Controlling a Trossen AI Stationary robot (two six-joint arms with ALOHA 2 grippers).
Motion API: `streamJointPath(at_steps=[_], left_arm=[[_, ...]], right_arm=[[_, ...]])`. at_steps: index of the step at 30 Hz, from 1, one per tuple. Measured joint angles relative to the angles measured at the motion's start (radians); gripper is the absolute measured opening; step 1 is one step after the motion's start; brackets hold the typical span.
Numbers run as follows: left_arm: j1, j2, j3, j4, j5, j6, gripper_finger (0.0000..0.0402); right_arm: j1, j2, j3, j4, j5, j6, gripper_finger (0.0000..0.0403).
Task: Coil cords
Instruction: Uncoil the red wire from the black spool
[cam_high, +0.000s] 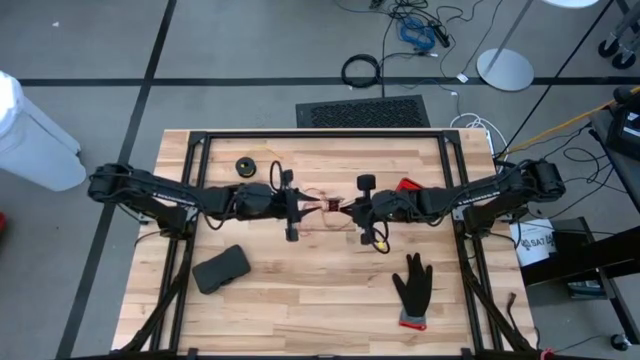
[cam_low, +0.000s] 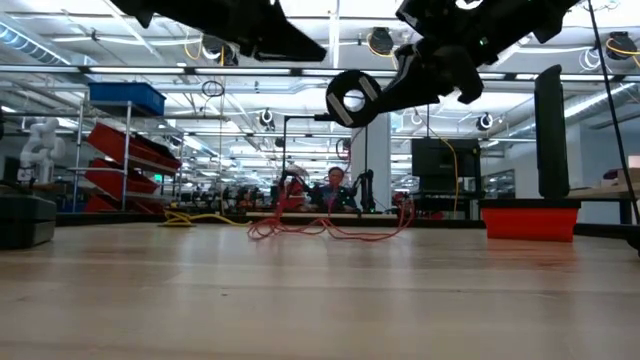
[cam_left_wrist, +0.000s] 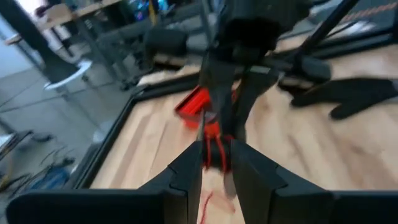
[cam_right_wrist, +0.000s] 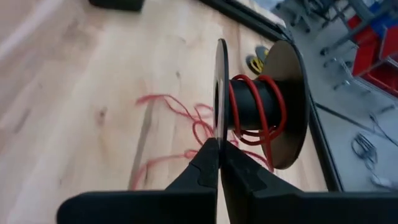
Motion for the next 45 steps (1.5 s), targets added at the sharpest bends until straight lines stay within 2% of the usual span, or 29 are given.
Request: streamJointPath(at_steps=[5,7,10,13,26,30,33,45], left_arm=[[0.0,0.049,0.0,0.03,0.017,0.0,0.0091],[0.0,0.072,0.0,0.048,-0.002,0.0,0.0091],[-0.001,0.094,0.0,0.096,-0.061,0.002,0.0091],[-0.001,0.095,0.0,0.132,-0.073,0.008,0.0091],[-0.023,0.077,0.0,0.201,0.042,0.011,0.0092],[-0.011,0.077,0.0,0.171,-0.017,0.026,0.0092],[0.002,0.077,0.0,0.14,-0.025,0.025,0.0092],[0.049,0.077,0.0,0.109,0.023,-0.031,0.0091]], right_arm=[[0.001,0.0,0.0,0.06,-0.014,-0.023,0.0],[0.0,0.0,0.0,0.067,-0.049,-0.024,0.0],[0.0,0.0,0.0,0.065,-0.05,-0.022,0.0],[-0.001,0.0,0.0,0.062,-0.046,-0.014,0.0],[0.001,0.0,0.001,0.038,-0.064,0.006,0.0],[0.001,0.0,0.001,0.038,-0.063,0.011,0.0],[0.001,0.0,0.001,0.038,-0.063,0.011,0.0],[0.001,0.0,0.001,0.056,-0.081,0.01,0.0]])
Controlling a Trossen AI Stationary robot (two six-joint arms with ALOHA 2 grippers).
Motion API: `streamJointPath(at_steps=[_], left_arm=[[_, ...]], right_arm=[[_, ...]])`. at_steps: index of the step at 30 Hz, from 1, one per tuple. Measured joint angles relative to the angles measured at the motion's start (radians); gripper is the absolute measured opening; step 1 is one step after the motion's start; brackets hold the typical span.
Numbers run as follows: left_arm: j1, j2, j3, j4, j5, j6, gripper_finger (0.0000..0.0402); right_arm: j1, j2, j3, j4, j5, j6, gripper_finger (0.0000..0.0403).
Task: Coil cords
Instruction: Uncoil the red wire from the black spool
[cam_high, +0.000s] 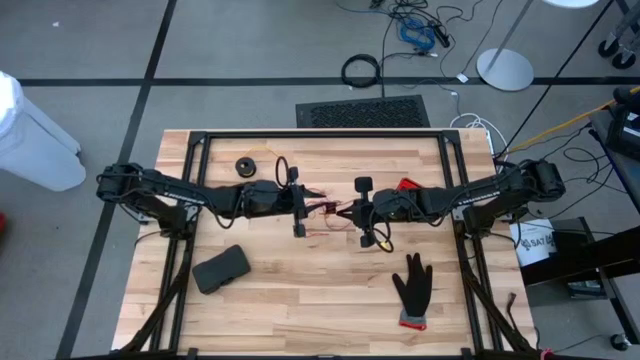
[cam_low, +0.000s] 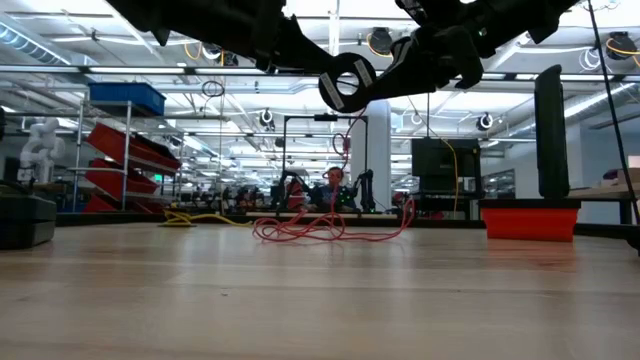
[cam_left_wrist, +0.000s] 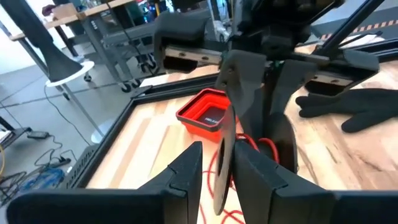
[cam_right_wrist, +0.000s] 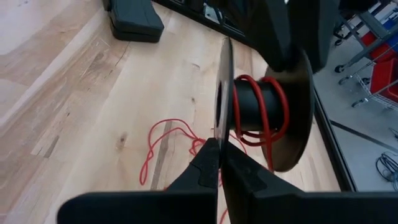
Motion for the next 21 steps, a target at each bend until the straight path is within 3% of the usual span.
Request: streamJointPath(at_steps=[13,21], left_arm=[[0.004,0.0,0.0,-0.017,0.006,0.005,0.0012],[0.004,0.0,0.0,-0.005,-0.009,0.034,0.0004]], right_arm=[[-0.001,0.0,0.0,0.015,0.0,-0.005,0.0],[0.0,0.0,-0.001,0.026,0.013,-0.002,0.0]])
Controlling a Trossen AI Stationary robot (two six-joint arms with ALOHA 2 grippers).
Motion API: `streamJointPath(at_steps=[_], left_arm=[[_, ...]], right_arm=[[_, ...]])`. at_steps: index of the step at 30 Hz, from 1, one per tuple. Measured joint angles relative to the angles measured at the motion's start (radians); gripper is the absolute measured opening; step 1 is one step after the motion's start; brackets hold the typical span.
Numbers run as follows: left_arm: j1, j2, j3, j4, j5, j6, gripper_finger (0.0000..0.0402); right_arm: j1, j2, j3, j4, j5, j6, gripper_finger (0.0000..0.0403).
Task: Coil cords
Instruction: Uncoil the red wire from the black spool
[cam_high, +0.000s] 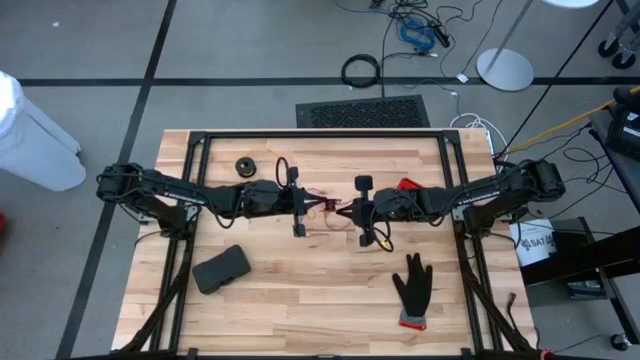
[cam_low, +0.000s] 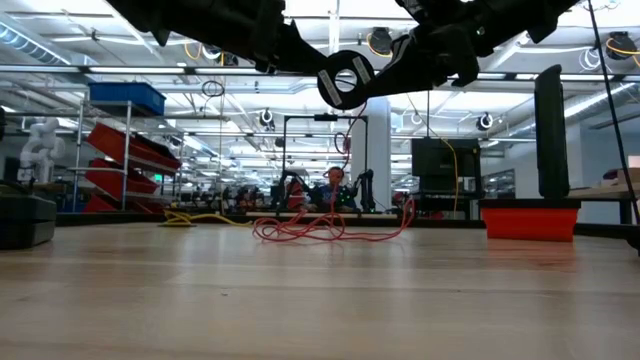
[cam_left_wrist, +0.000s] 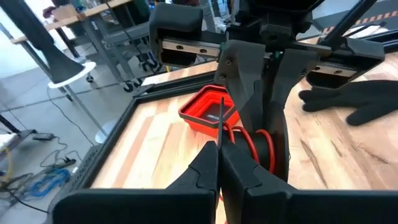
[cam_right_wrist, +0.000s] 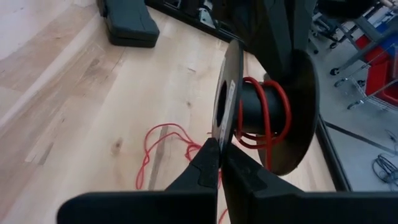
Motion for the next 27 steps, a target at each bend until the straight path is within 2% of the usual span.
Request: streamJointPath(at_steps=[6,11,15,27], left_arm=[[-0.001,-0.011,0.006,0.025,-0.084,0.042,0.0002],[-0.017,-0.033,0.029,0.045,-0.145,0.052,0.0002],[-0.041,-0.045,0.052,0.036,-0.147,0.057,0.0001],[-0.107,-0.069,0.096,0.026,-0.154,0.074,0.0]], right_arm=[[0.0,0.0,0.001,-0.017,0.091,0.042,0.0028],[0.002,0.0,0.0,-0.042,0.086,0.105,0.0072],[0.001,0.0,0.0,-0.035,0.087,0.147,0.0099],[0.007,0.003,0.0,0.196,0.065,0.117,0.0101]])
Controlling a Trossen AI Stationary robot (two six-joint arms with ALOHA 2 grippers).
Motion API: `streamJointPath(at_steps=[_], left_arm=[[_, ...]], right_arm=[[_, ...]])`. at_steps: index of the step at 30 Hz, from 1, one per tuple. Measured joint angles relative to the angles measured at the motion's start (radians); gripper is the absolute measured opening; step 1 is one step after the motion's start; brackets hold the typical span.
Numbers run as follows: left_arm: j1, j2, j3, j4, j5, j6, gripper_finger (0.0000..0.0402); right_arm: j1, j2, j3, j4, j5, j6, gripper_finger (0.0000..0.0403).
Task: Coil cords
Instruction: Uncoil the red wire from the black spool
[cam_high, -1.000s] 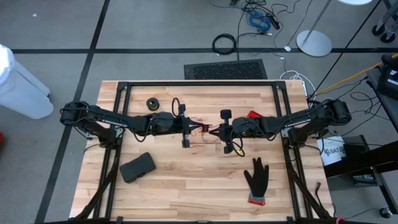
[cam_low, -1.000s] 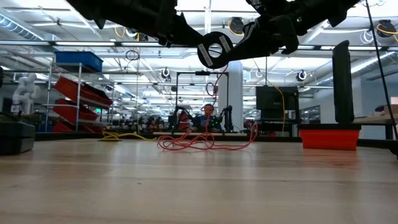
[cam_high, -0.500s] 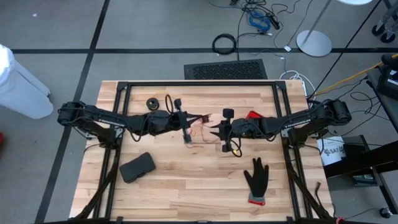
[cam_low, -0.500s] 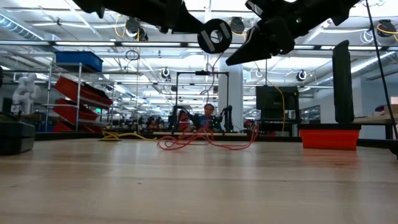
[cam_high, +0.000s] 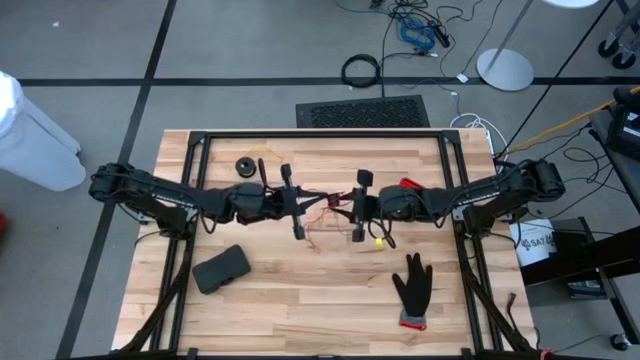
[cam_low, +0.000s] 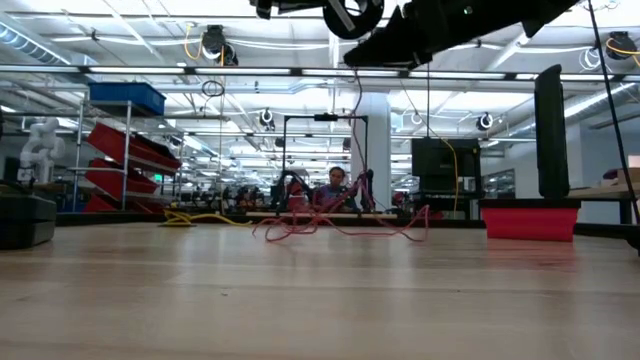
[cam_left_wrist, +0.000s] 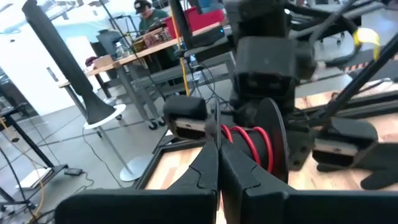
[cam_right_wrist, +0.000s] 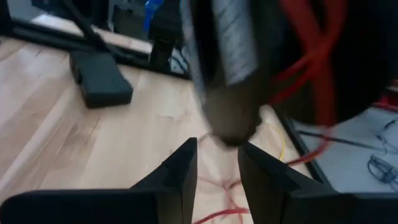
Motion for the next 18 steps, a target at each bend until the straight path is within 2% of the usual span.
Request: streamJointPath(at_steps=[9,18], left_arm=[[-0.025,-0.042,-0.001,-0.087,-0.091,0.031,0.0],[-0.036,-0.097,-0.002,-0.201,-0.107,0.0,0.0]], right_arm=[[0.002,0.0,0.0,-0.038,0.032,0.018,0.0077],[0.007,0.0,0.0,-0.051,0.057,0.02,0.0075]])
